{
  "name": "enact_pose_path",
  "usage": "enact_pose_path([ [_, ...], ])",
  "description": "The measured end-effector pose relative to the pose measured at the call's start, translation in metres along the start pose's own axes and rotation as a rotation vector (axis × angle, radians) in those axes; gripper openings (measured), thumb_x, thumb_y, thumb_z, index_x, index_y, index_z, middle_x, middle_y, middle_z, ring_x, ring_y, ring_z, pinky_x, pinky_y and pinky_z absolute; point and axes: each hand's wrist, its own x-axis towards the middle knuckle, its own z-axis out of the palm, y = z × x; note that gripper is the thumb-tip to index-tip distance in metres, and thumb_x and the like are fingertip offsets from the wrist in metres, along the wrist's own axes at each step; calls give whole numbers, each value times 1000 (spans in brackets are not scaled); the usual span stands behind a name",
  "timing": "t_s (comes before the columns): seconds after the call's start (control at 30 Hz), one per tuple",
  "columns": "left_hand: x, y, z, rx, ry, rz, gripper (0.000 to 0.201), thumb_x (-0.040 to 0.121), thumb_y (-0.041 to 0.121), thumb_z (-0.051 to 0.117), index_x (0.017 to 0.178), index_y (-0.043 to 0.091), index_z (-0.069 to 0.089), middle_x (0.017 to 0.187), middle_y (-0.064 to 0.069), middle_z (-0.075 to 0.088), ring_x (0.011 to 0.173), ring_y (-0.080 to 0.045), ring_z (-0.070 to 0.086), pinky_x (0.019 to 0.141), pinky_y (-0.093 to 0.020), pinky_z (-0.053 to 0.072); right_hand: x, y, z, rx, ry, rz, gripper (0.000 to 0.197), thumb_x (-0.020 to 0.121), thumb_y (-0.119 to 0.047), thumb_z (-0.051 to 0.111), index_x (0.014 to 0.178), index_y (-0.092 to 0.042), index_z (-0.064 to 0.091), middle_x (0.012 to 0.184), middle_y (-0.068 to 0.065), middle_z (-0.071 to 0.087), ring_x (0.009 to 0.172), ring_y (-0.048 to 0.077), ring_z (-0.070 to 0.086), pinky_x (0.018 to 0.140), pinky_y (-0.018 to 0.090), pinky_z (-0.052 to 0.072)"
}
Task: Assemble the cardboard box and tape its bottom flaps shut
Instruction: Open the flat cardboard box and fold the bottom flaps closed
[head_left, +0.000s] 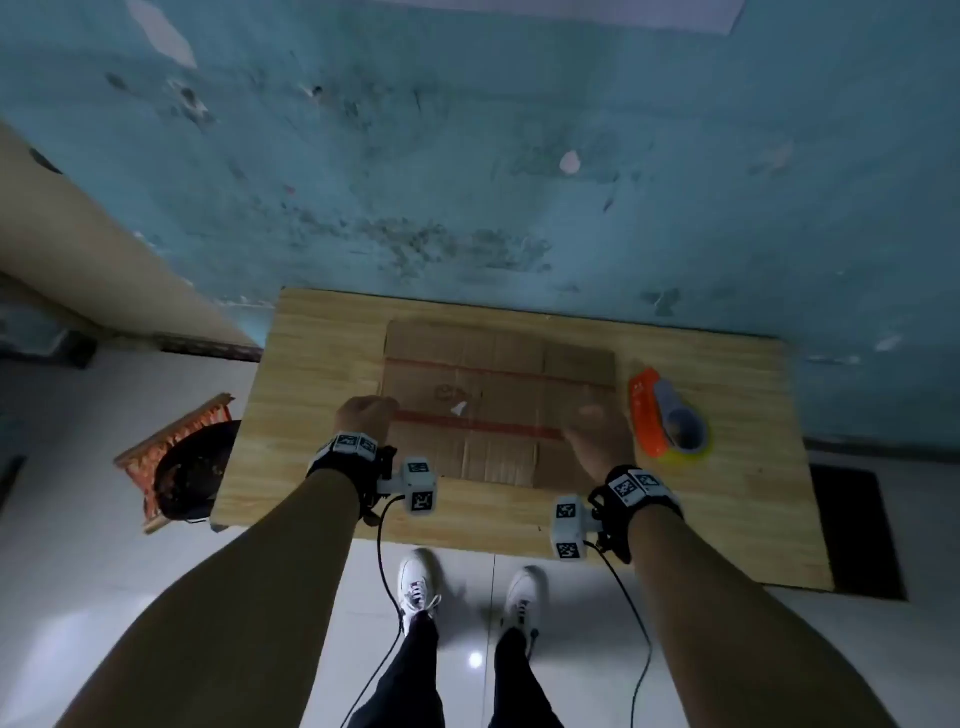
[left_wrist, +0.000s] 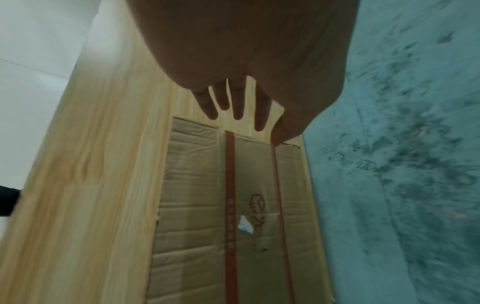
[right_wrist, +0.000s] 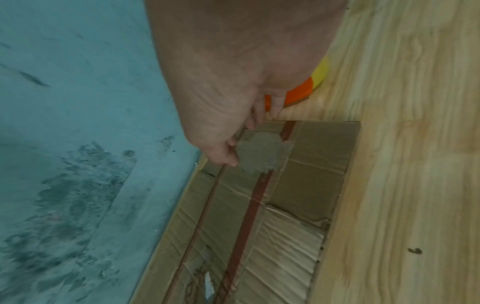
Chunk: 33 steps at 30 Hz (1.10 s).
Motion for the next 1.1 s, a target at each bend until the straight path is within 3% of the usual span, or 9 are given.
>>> enact_pose_path([
  [0.17,7,-10,0,60,31,-48,60,92,40,66,146,17,52,137,-16,58,100,-35,57,77,-43,47,1,16,6,-97,42,53,60,90,-39,73,143,-15,62,141,12,64,120,33,67,95,45,59],
  [0.27,16,-17,0,83,14,-97,73,89,47,67,151,20,40,145,-17,52,115,-40,59,79,-46,50,3,26,8,-133,-10,129,78,88,-50,72,156,-20,48,151,15,48,130,38,57,104,52,54],
  [0.37,20,-24,4,44,-12,-137,76,93,31,71,156,11,32,151,-20,47,130,-39,53,99,-45,47,4,33,11,-105,-54,206,91,89,-51,73,164,-20,32,161,16,35,141,39,48,110,50,50],
  [0.43,21,-32,8,91,-21,-141,72,95,25,69,155,7,34,152,-20,46,137,-37,49,97,-37,43,3,37,14,-53,-80,181,86,91,-44,74,164,-19,34,162,16,39,142,38,49,111,45,49],
  [0.53,17,-41,10,68,-33,-171,73,96,22,67,157,7,30,152,-20,45,132,-38,51,87,-33,37,-3,40,17,31,-90,195,81,91,-39,78,159,-13,43,156,13,52,137,35,55,105,41,48],
  [0.63,12,-48,3,103,32,-191,84,89,35,72,159,15,29,150,-20,44,112,-39,57,82,-43,46,-7,42,20,86,-83,230,78,86,-41,79,153,-14,48,149,13,56,122,32,61,91,38,51],
  [0.8,17,-55,-7,81,-20,-161,76,101,32,60,161,6,22,155,-19,41,135,-40,47,88,-40,40,-9,47,22,93,-91,258,78,85,-40,78,154,-18,48,150,11,53,128,32,59,90,35,46],
  [1.0,10,-55,-14,47,11,-119,82,87,53,62,156,16,39,155,-18,44,132,-44,49,101,-51,45,-16,37,24,124,16,274,77,81,-51,77,148,-20,54,146,15,53,128,37,57,96,43,52],
  [1.1,4,-52,-20,21,53,-92,67,85,55,58,141,18,59,137,-15,59,109,-39,61,86,-49,53,-21,25,18,87,99,252,64,86,-56,68,140,-21,62,139,19,56,122,41,59,87,41,51],
])
